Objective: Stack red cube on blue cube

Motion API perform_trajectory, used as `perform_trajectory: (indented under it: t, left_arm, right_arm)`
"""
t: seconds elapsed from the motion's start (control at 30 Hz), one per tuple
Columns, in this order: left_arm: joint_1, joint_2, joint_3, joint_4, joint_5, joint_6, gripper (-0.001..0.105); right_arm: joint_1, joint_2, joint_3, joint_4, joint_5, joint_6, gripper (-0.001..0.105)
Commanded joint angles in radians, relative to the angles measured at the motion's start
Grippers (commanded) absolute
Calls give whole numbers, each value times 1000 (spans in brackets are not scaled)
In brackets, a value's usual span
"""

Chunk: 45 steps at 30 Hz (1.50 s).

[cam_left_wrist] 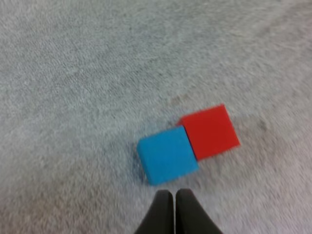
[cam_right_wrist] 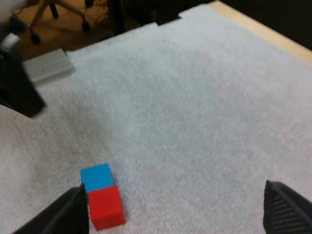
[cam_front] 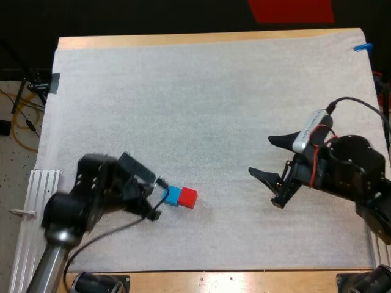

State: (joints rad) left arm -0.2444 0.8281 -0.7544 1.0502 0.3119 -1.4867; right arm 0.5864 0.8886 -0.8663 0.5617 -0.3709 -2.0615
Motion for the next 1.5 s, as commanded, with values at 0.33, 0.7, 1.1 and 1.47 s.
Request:
perform_trajectory:
  t: [0.33, 0.7, 1.1, 1.47]
  left_arm:
    - [-3, -308, 1, 135, 44, 31, 0]
    - [-3, -450, 1, 232, 76, 56, 0]
    - [-3, -458, 1, 232, 96, 56, 0]
    - [-3, -458, 1, 232, 96, 56, 0]
  right_arm:
    - [231, 142, -10, -11, 157, -21, 71]
    - [351, 347, -10, -46, 248, -70, 71]
    - [391, 585, -109, -88, 275, 9, 72]
    - [394, 742, -147, -149, 260, 16, 71]
